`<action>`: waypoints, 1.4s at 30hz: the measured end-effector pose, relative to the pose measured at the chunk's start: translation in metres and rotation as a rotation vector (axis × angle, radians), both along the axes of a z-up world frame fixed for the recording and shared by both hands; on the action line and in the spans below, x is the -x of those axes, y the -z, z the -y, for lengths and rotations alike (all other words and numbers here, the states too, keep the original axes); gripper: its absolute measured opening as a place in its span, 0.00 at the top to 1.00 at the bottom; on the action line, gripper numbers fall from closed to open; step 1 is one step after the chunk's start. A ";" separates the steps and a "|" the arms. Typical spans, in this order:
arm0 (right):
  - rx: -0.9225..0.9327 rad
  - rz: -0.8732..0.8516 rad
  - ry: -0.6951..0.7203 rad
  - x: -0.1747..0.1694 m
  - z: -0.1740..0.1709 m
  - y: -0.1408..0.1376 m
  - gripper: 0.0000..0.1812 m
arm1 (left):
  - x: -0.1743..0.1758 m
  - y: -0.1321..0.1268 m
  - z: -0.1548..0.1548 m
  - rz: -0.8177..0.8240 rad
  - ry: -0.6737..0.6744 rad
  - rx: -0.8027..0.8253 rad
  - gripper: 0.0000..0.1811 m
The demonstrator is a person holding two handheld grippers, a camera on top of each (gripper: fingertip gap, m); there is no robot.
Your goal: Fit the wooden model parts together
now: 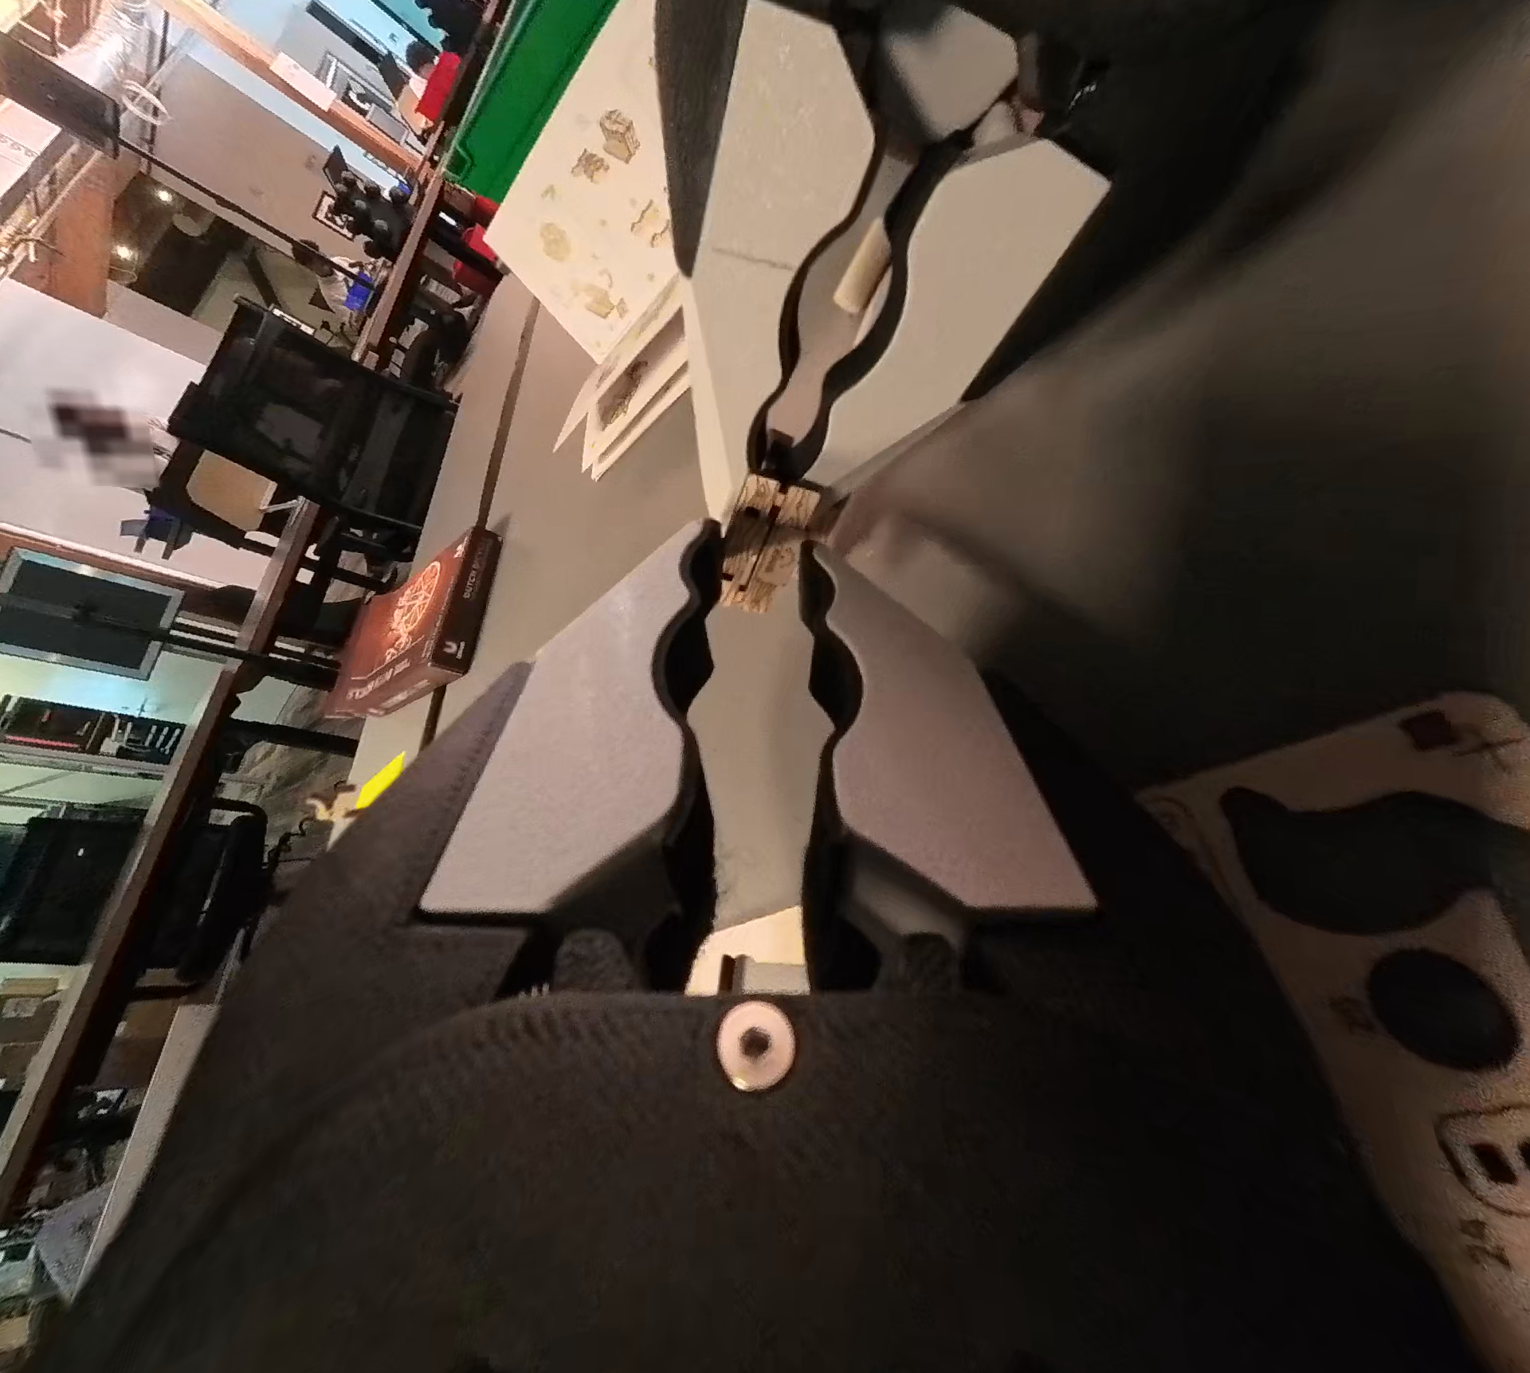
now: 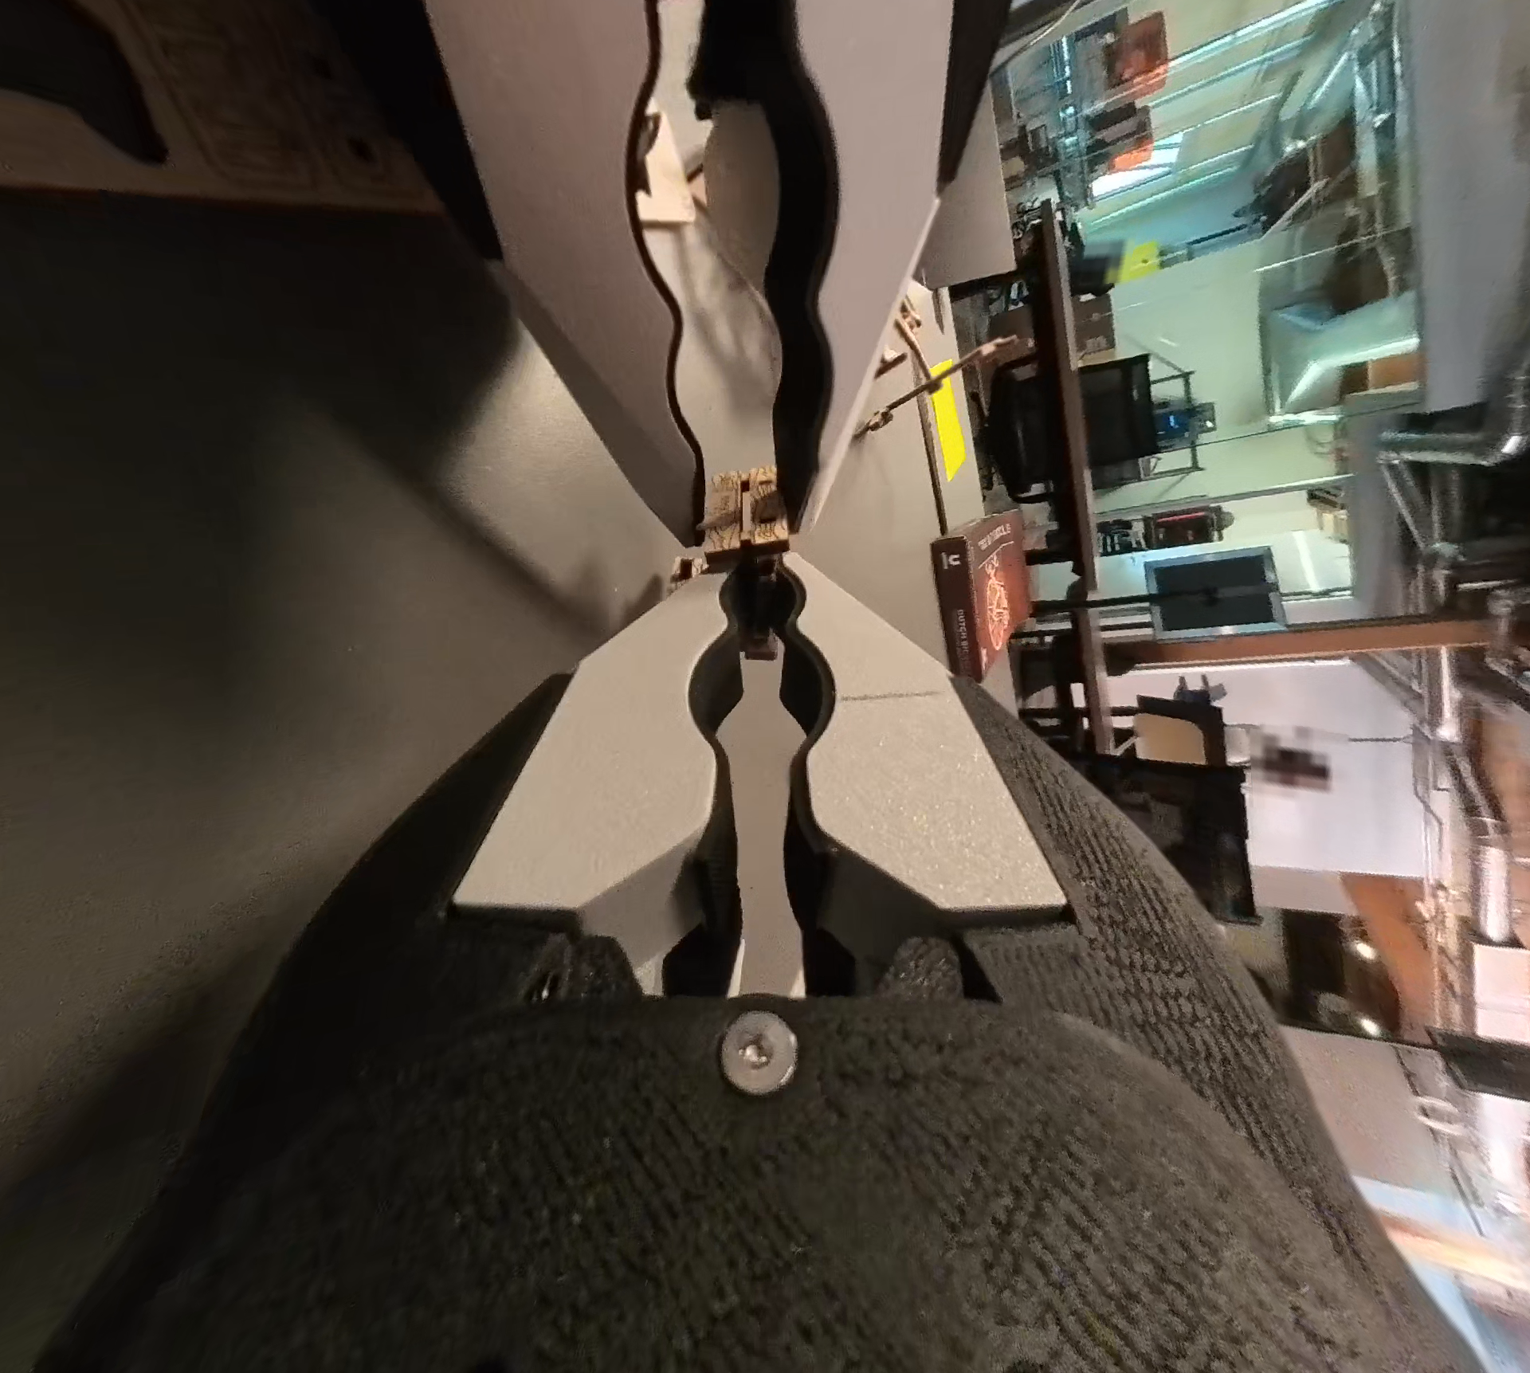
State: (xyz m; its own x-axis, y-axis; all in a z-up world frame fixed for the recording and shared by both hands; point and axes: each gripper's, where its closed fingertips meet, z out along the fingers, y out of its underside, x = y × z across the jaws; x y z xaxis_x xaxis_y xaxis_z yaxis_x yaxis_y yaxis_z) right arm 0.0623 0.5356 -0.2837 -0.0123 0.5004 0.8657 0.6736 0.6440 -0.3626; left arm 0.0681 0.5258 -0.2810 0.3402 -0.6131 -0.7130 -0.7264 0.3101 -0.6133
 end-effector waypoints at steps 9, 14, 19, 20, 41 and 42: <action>0.082 -0.043 -0.028 0.003 -0.001 -0.001 1.00 | 0.001 -0.002 -0.001 0.030 -0.001 0.031 0.90; 0.065 -0.058 -0.037 0.005 -0.002 -0.005 1.00 | 0.001 -0.005 -0.001 0.062 0.001 0.053 0.90; -0.046 -0.023 -0.011 0.005 -0.005 -0.007 1.00 | 0.002 -0.005 -0.002 0.067 -0.001 0.063 0.90; -0.049 -0.016 -0.012 0.005 -0.005 -0.006 1.00 | 0.002 -0.004 -0.002 0.056 0.000 0.061 0.90; 0.419 -0.280 -0.187 0.011 0.009 -0.026 1.00 | -0.003 -0.032 0.008 0.309 0.117 0.171 0.90; 0.410 -0.280 -0.188 0.011 0.009 -0.026 1.00 | -0.002 -0.032 0.009 0.313 0.121 0.174 0.90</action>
